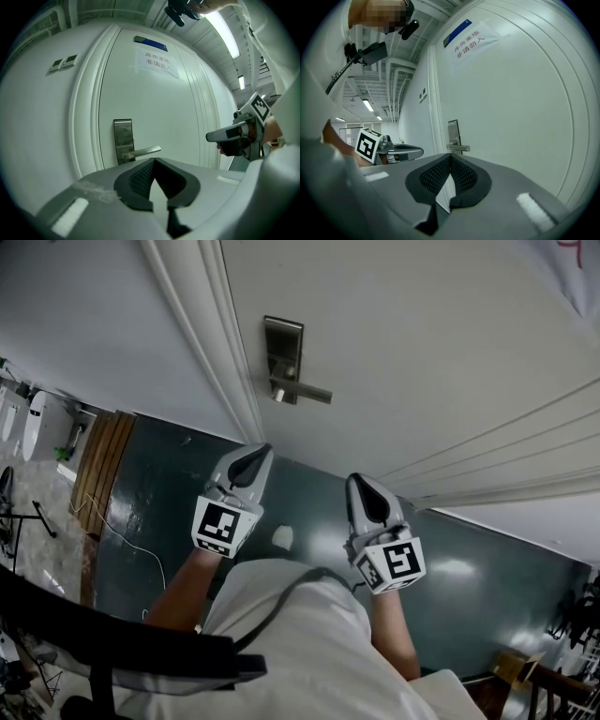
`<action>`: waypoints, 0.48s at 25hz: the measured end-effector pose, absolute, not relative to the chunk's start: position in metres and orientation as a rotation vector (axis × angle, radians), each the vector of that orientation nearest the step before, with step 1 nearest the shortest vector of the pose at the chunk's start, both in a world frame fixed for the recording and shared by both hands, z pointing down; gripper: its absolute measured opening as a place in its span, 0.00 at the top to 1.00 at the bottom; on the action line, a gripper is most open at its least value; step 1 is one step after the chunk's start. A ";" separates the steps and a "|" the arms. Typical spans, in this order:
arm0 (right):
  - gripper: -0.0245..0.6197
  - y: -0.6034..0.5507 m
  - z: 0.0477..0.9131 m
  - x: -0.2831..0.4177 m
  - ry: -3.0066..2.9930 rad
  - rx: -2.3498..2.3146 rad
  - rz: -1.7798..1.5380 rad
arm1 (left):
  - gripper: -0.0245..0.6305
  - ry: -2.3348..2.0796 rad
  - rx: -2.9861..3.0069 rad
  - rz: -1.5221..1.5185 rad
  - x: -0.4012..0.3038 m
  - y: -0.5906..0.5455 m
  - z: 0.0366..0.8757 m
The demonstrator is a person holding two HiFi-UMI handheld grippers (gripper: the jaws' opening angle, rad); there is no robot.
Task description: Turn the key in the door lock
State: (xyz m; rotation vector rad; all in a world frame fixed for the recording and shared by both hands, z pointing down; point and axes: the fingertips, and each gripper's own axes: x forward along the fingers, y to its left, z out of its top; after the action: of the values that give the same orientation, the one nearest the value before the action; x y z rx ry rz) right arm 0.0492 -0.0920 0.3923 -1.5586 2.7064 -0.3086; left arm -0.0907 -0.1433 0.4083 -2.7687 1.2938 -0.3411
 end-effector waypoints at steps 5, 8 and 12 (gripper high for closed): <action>0.95 -0.116 0.392 0.030 2.707 -1.570 -0.292 | 0.95 1.263 -2.833 -0.312 -0.099 -0.164 0.415; 0.95 -0.122 0.392 0.027 2.703 -1.599 -0.283 | 0.95 1.254 -2.860 -0.304 -0.102 -0.173 0.420; 0.95 -0.128 0.392 0.026 2.696 -1.626 -0.283 | 0.95 1.238 -2.811 -0.381 -0.107 -0.189 0.428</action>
State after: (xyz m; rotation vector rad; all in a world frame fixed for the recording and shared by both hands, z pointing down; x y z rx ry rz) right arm 0.0259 -0.1279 0.3924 -1.6265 2.6958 -0.2835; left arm -0.1066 -0.1887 0.4276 -2.8110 1.2381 -0.3815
